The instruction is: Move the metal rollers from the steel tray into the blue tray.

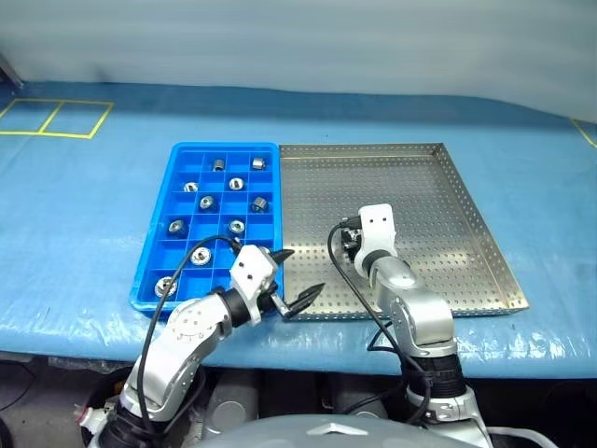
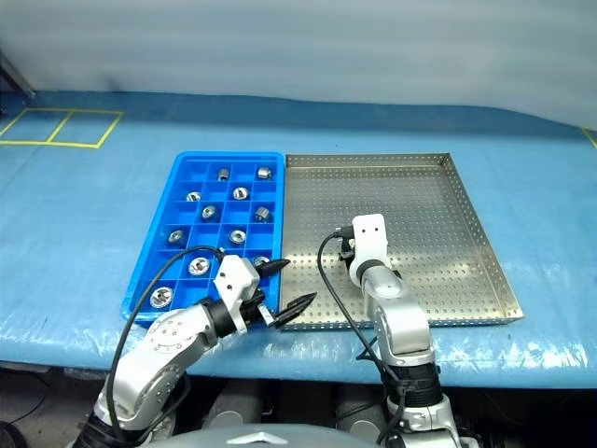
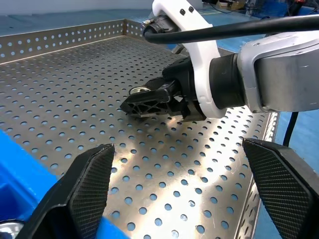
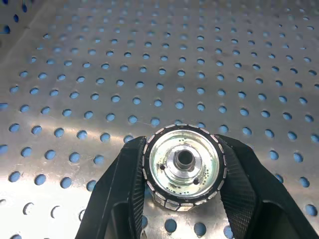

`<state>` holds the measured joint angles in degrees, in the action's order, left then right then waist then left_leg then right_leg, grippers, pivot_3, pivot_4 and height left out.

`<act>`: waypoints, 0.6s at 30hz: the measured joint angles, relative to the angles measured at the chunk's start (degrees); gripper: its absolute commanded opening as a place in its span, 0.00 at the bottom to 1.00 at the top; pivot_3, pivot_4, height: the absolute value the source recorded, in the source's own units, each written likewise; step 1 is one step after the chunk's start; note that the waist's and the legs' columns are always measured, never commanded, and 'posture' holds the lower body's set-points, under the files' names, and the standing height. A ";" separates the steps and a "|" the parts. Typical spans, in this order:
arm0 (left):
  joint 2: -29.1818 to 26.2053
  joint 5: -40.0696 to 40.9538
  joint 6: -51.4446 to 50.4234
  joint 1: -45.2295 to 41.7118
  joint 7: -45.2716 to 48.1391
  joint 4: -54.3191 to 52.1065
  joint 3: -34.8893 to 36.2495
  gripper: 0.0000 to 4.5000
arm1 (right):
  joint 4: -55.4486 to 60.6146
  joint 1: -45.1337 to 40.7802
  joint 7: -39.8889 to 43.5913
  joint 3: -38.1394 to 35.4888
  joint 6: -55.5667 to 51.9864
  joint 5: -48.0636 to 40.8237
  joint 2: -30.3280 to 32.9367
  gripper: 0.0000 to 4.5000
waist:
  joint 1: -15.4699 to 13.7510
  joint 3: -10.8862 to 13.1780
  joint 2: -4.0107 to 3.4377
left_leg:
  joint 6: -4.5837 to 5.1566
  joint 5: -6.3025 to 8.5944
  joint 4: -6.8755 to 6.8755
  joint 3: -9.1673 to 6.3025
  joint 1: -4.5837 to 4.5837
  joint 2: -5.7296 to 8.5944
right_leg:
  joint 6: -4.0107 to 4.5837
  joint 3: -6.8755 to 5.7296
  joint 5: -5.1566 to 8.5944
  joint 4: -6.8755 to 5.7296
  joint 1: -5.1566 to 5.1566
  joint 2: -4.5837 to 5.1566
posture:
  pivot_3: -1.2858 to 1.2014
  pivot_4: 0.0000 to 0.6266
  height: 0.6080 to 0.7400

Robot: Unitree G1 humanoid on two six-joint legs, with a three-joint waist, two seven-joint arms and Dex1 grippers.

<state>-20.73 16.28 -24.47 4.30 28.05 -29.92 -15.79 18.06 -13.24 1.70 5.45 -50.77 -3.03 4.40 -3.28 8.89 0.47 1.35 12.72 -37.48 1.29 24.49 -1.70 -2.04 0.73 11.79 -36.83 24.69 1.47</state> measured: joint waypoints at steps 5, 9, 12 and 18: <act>-0.45 -0.44 4.31 3.44 -0.61 -1.77 4.69 1.00 | 6.45 -5.88 8.78 6.00 -2.39 -2.37 5.66 0.38 | -0.95 0.00 0.00 | 0.00 0.00 0.07 -0.03 -0.01 -0.02 | 0.06 -0.05 0.04 0.02 0.02 -0.02 | 0.66 0.24 1.00; -2.07 0.42 6.03 6.81 -0.26 -3.09 8.80 1.00 | 8.10 -8.44 14.35 11.04 -2.60 -4.56 6.98 0.38 | -2.40 0.01 0.02 | -0.01 0.00 0.13 -0.11 0.01 -0.02 | 0.14 -0.15 0.09 0.03 0.02 -0.01 | 0.68 0.24 1.00; -4.87 0.28 7.77 10.31 1.01 -4.90 11.70 1.00 | 7.67 -10.04 16.89 13.74 -2.57 -5.40 6.82 0.38 | -3.54 0.04 0.06 | -0.01 0.01 0.13 -0.10 0.03 -0.03 | 0.14 -0.16 0.09 0.07 0.03 0.03 | 0.70 0.24 1.00; -8.02 1.05 7.95 17.73 2.88 -7.77 16.93 1.00 | 5.96 -11.18 20.00 18.10 -1.92 -6.49 5.27 0.38 | -5.76 0.06 0.11 | -0.04 0.02 0.13 -0.06 0.09 -0.32 | 0.13 -0.29 0.09 0.17 0.06 0.12 | 0.72 0.24 1.00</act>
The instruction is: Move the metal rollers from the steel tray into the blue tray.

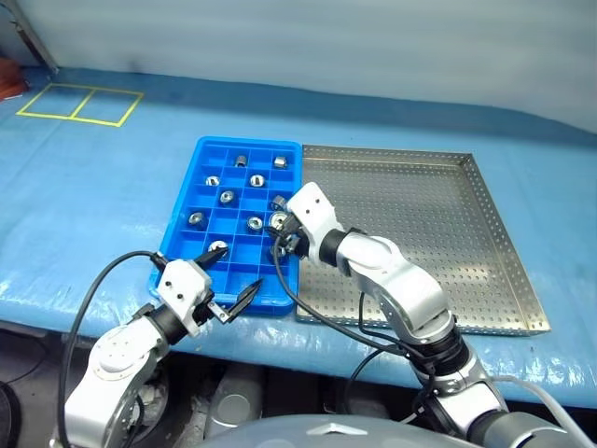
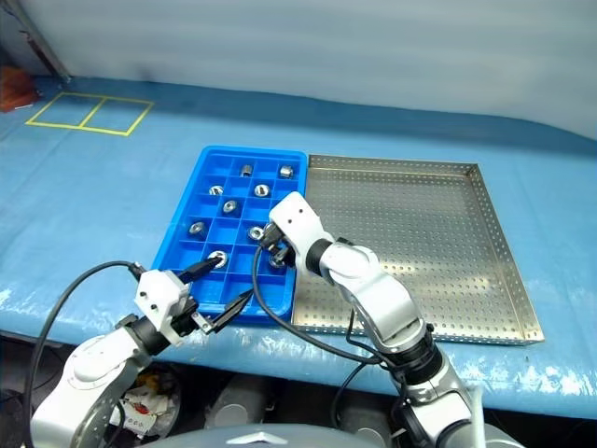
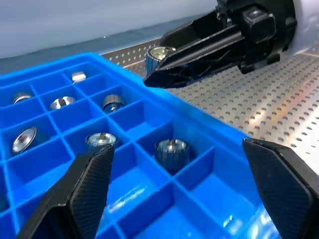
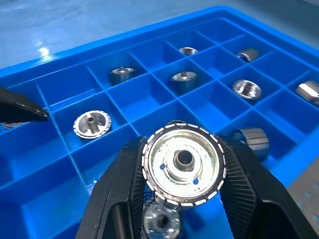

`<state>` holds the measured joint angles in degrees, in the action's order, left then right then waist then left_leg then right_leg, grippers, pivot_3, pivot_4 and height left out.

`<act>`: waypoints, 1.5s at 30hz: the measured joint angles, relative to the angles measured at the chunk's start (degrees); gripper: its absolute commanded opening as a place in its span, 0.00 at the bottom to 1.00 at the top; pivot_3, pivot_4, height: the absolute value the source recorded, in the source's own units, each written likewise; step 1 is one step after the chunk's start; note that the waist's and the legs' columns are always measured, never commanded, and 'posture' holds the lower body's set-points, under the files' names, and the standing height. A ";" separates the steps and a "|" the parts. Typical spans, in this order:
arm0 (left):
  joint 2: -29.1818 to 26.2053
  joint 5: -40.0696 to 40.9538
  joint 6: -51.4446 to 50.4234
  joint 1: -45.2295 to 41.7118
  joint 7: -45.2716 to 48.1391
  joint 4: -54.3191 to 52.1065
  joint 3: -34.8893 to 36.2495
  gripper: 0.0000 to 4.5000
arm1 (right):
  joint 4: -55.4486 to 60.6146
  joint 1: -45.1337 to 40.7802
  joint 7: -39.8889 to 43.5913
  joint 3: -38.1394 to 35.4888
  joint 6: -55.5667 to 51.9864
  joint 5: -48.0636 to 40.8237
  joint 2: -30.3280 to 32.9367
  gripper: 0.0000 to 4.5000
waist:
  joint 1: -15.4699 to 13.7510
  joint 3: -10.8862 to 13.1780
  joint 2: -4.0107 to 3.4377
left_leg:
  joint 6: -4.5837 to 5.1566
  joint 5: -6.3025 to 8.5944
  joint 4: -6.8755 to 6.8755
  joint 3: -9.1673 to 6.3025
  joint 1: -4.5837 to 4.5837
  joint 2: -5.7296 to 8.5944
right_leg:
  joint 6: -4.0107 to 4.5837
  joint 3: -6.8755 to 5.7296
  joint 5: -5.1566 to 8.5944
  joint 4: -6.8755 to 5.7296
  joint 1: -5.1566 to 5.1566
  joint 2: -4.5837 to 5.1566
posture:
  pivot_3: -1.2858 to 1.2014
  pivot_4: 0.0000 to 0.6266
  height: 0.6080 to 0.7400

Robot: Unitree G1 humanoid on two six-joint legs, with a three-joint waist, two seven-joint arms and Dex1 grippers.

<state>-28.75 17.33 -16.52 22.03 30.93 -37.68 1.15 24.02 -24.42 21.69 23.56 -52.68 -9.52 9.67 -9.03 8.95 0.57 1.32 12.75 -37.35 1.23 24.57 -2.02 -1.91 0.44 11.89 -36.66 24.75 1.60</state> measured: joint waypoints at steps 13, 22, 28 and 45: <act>-1.21 1.68 -2.04 4.51 0.51 -2.96 3.47 1.00 | -0.40 5.14 2.41 5.13 -0.81 -1.17 0.51 0.38 | -5.63 0.00 0.00 | -0.15 0.09 0.02 0.19 0.23 -0.07 | 0.02 -0.19 0.02 0.09 0.51 0.00 | 0.71 0.24 1.00; -1.89 1.87 -3.31 1.38 1.94 -2.95 2.84 1.00 | 4.32 7.31 1.71 3.36 -3.66 -2.27 2.76 0.99 | -8.03 -0.03 0.02 | -0.27 0.15 0.02 0.27 0.40 0.04 | 0.07 -0.27 0.06 0.10 0.64 -0.15 | 0.71 0.24 1.00; -1.93 1.86 -4.40 -2.17 2.95 -2.60 2.11 1.00 | 8.05 8.14 2.14 1.94 -4.11 -3.21 5.25 0.99 | -8.40 -0.03 0.02 | -0.29 0.16 -0.06 0.25 0.46 0.03 | 0.11 -0.31 0.08 0.00 0.62 -0.21 | 0.67 0.24 1.00; -0.97 0.17 -5.66 -22.86 4.13 9.81 -5.13 1.00 | 22.06 22.74 -1.10 -12.98 -2.85 -4.47 13.98 0.99 | -0.13 -0.04 0.04 | -0.27 0.16 -0.45 -0.03 0.24 0.08 | 0.10 -0.42 0.07 -0.07 -0.10 -0.19 | 0.58 0.24 1.00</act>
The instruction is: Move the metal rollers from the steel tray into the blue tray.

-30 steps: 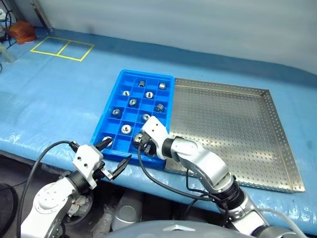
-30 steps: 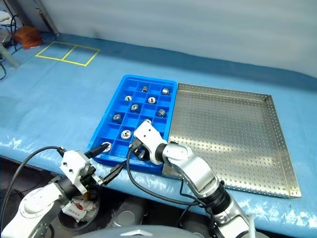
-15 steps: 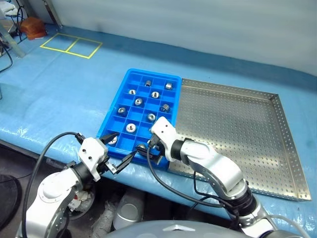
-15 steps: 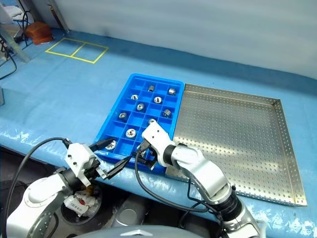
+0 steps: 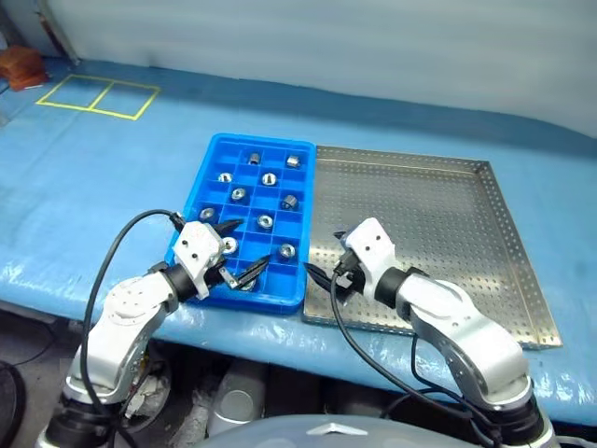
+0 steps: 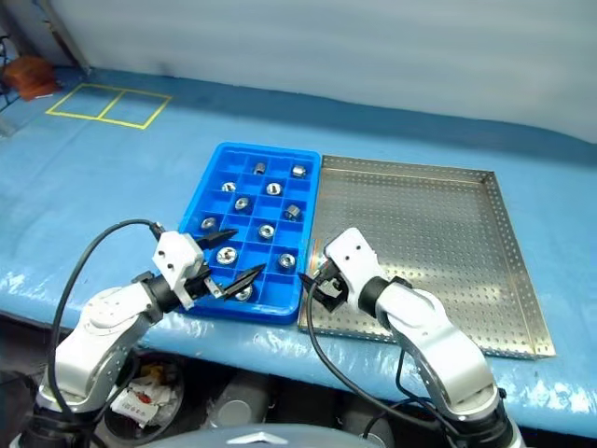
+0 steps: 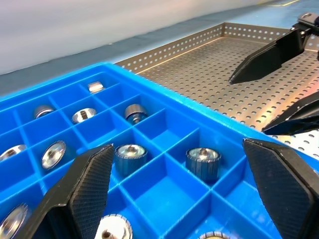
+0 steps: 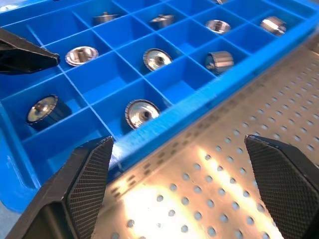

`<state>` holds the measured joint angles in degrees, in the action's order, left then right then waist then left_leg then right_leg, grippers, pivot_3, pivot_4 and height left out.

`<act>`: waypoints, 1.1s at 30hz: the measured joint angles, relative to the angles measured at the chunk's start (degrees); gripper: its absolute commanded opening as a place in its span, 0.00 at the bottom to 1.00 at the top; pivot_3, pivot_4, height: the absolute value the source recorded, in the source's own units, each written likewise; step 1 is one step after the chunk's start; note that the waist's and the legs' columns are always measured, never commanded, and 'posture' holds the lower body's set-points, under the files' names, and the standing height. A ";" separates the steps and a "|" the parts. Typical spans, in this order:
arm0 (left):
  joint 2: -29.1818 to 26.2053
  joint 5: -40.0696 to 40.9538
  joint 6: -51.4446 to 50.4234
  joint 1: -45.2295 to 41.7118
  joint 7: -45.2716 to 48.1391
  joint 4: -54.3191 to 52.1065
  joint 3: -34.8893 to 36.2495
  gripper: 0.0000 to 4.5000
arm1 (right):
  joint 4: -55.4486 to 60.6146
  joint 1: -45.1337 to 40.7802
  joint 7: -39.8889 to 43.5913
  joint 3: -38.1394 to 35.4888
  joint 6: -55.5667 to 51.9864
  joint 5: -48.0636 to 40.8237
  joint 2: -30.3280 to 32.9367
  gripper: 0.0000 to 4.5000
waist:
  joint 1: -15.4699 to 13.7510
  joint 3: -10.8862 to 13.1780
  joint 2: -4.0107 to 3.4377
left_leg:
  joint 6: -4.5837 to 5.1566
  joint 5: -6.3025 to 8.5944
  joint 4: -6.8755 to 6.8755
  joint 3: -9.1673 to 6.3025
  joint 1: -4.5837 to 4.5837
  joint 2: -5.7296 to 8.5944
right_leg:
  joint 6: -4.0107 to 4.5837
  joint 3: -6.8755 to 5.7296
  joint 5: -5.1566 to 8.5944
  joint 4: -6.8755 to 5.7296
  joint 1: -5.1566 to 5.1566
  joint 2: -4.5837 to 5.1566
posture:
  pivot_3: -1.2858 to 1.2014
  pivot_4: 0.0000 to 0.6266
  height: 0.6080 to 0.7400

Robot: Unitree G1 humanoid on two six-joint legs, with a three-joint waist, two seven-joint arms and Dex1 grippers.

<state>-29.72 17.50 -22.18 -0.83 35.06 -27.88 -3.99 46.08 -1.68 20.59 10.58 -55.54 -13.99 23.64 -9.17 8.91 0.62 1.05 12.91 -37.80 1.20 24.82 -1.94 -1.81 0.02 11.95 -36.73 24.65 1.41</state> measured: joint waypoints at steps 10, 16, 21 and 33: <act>0.55 -3.56 -1.41 -5.24 0.04 5.20 -3.95 1.00 | 4.67 10.06 -4.34 -3.64 -0.12 0.19 0.74 0.99 | 6.69 0.00 0.00 | 0.01 -0.01 -0.04 0.00 -0.24 -0.12 | 0.01 0.12 0.00 -0.16 -0.11 -0.04 | 0.56 0.24 1.00; 0.88 -3.53 -1.47 -4.59 0.07 5.20 -4.12 1.00 | 5.04 11.55 -5.92 -4.41 -0.12 0.14 0.65 0.99 | 7.02 0.00 0.01 | 0.03 -0.02 -0.12 0.01 -0.29 -0.14 | -0.05 0.27 -0.03 -0.19 -0.12 -0.02 | 0.56 0.24 1.00; 0.84 -3.53 -1.45 -3.99 0.10 5.20 -4.10 1.00 | 5.01 11.03 -6.00 -4.25 -0.12 0.11 0.85 0.99 | 6.94 0.00 0.02 | 0.05 -0.01 -0.11 0.00 -0.29 -0.14 | -0.08 0.37 -0.05 -0.18 -0.11 0.00 | 0.57 0.24 1.00; 0.84 -3.46 -1.53 -1.98 -0.18 5.08 -3.67 1.00 | 4.57 9.17 -5.50 -3.52 -0.48 -0.47 1.19 0.99 | 6.56 0.00 0.02 | 0.07 -0.03 -0.12 0.00 -0.29 -0.14 | -0.10 0.39 -0.07 -0.19 -0.11 -0.01 | 0.58 0.24 1.00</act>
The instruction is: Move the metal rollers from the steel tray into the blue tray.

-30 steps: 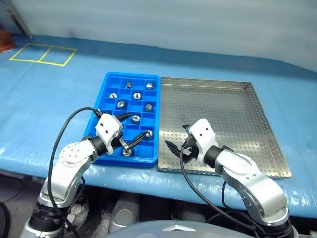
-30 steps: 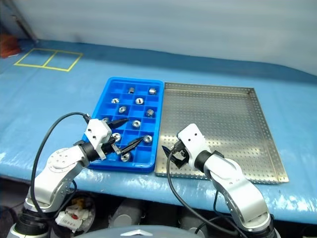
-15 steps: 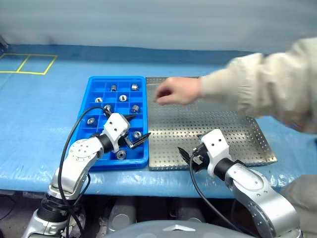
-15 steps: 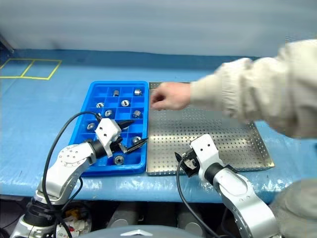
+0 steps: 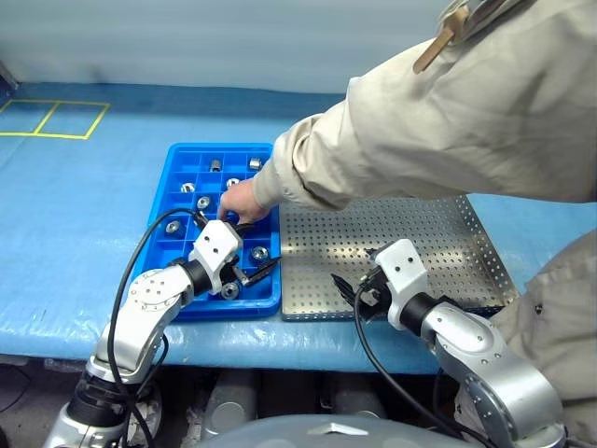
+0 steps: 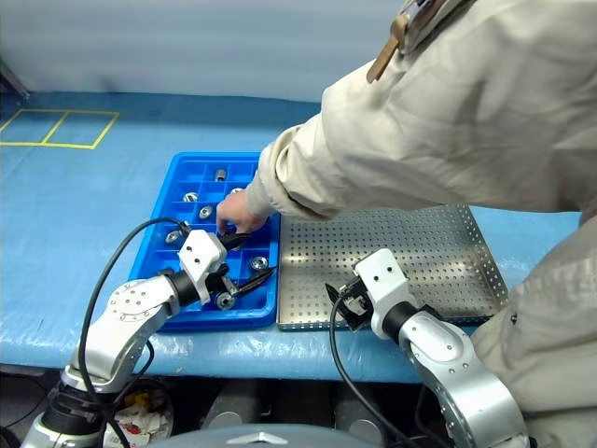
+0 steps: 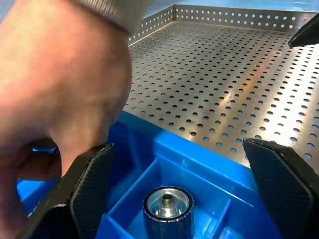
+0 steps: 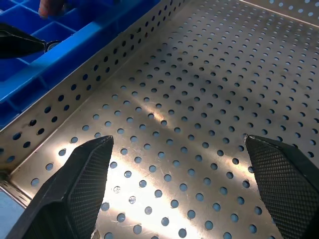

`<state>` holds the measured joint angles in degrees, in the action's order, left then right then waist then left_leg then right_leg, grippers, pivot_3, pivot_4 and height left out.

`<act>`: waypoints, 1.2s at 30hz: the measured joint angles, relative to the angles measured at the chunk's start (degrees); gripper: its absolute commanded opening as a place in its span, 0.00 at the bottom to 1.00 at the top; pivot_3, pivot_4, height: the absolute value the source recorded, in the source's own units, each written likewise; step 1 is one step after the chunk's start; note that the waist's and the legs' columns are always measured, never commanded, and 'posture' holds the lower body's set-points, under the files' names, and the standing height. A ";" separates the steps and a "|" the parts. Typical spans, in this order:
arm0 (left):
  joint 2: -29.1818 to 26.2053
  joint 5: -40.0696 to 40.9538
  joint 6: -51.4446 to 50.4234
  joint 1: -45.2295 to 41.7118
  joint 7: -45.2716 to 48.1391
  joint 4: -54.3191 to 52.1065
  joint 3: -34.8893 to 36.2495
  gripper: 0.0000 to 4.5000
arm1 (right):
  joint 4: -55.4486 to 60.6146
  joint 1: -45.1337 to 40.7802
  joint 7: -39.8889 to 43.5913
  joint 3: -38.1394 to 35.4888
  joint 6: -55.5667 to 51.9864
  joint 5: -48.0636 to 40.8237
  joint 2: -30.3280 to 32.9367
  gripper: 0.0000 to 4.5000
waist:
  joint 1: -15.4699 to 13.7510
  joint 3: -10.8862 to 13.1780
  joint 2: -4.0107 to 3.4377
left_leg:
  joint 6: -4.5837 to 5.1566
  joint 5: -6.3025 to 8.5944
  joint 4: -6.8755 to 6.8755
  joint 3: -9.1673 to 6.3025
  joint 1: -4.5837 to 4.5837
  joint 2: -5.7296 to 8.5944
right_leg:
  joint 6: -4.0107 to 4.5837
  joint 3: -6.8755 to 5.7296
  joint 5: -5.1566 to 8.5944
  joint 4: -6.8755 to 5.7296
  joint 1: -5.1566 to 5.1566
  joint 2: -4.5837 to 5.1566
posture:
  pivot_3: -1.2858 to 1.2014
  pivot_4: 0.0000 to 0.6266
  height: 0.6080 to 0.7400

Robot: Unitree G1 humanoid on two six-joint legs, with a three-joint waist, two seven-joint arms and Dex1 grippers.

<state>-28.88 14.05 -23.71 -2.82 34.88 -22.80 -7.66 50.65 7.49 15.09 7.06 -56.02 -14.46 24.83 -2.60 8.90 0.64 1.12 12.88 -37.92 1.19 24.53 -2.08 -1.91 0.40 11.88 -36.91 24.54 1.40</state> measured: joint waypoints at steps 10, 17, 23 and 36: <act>-0.02 0.02 -0.02 0.52 -0.28 -0.13 0.39 1.00 | -0.49 -0.71 0.01 0.77 -0.67 -0.28 0.11 0.99 | -0.10 0.00 0.00 | 0.01 0.00 0.00 0.00 0.00 0.00 | -0.01 0.02 -0.01 0.00 0.00 0.00 | 0.59 0.24 1.00; -0.02 0.07 -0.03 0.93 -0.15 -0.39 0.38 1.00 | -0.55 -0.70 0.01 0.97 -0.79 -0.38 0.23 0.99 | -0.08 0.00 0.00 | 0.03 -0.02 0.00 0.00 -0.01 0.00 | -0.03 0.04 -0.02 -0.01 0.00 0.00 | 0.59 0.24 1.00; -0.02 0.06 -0.03 0.93 -0.20 -0.45 0.38 1.00 | -0.54 -0.71 -0.01 0.97 -0.87 -0.40 0.26 0.99 | -0.09 0.00 0.00 | 0.03 -0.02 0.00 0.01 -0.01 0.00 | -0.03 0.05 -0.02 0.00 0.00 0.01 | 0.59 0.24 1.00; 0.00 0.08 0.01 0.97 -0.08 -0.45 0.38 1.00 | -0.54 -1.13 0.00 0.97 -1.05 -0.43 0.34 0.99 | -0.09 0.00 0.00 | 0.03 -0.02 0.00 0.00 0.00 0.00 | -0.03 0.06 -0.02 0.00 0.00 0.01 | 0.58 0.24 1.00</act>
<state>-28.89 14.13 -23.70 -1.85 34.80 -23.25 -7.28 50.11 6.36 15.09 8.03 -57.06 -14.88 25.18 -2.69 8.90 0.64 1.15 12.86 -37.92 1.20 24.52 -2.08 -1.94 0.46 11.86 -36.92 24.54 1.41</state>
